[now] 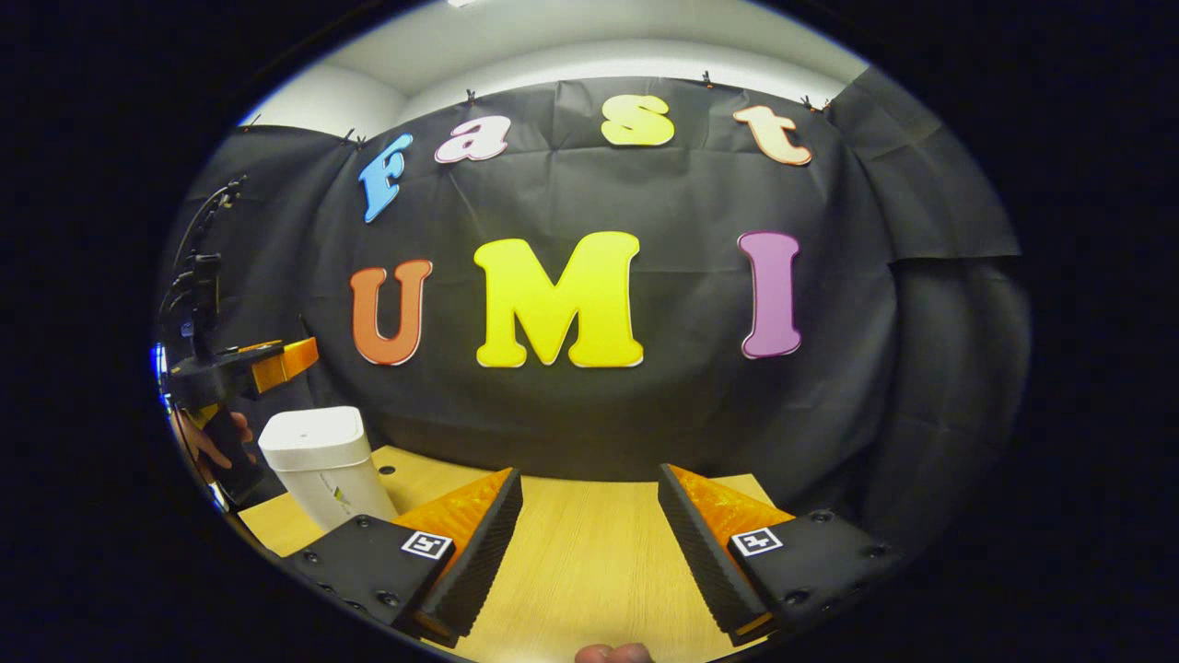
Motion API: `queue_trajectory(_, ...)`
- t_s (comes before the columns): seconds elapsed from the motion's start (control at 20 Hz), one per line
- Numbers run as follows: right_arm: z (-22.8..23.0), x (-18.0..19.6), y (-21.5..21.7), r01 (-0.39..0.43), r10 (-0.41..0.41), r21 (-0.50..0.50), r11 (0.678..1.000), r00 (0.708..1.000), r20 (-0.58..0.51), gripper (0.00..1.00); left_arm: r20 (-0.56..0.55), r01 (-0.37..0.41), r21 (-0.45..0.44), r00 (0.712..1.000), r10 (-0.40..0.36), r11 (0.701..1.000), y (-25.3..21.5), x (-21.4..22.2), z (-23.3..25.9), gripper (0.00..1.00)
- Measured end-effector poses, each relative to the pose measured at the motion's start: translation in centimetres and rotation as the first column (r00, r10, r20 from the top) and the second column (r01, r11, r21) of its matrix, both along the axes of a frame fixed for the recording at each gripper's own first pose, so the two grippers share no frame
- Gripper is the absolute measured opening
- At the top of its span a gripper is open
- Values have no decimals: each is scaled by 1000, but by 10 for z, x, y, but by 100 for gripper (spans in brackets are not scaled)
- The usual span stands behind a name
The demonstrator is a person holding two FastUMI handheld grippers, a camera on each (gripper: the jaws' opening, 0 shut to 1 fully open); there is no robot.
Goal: Press the lid of the desktop garbage bin to open it, pick up the crumpled paper on the desktop and throw it into the bin, then pick up the pop can on the desktop and drop it into the bin, and finally close the garbage bin lid.
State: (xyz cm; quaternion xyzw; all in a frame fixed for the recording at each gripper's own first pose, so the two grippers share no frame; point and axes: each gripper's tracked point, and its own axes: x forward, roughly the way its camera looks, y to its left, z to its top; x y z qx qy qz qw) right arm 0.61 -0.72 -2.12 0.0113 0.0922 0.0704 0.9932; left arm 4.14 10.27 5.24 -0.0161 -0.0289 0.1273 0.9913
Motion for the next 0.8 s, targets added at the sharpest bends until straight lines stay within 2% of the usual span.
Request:
queue_trajectory(0.05, 8, -2, 1, 10, -10, -6, 1000, 1000, 27, 94, 0, 32, 8, 999, -32, 999, -13, -18, 0, 86)
queue_trajectory(0.25, 39, -11, 18, 19, -12, -50, 999, 991, 130, 94, -18, 124, -35, 992, -124, 992, -60, -40, -10, 89)
queue_trajectory(0.55, 47, -21, 33, 33, -23, -53, 998, 985, 171, 92, -2, 185, -15, 983, -185, 983, -88, -59, -16, 90)
queue_trajectory(0.8, 45, -18, 33, 43, -36, -42, 998, 985, 169, 92, -10, 196, -37, 980, -197, 980, -92, -58, -21, 90)
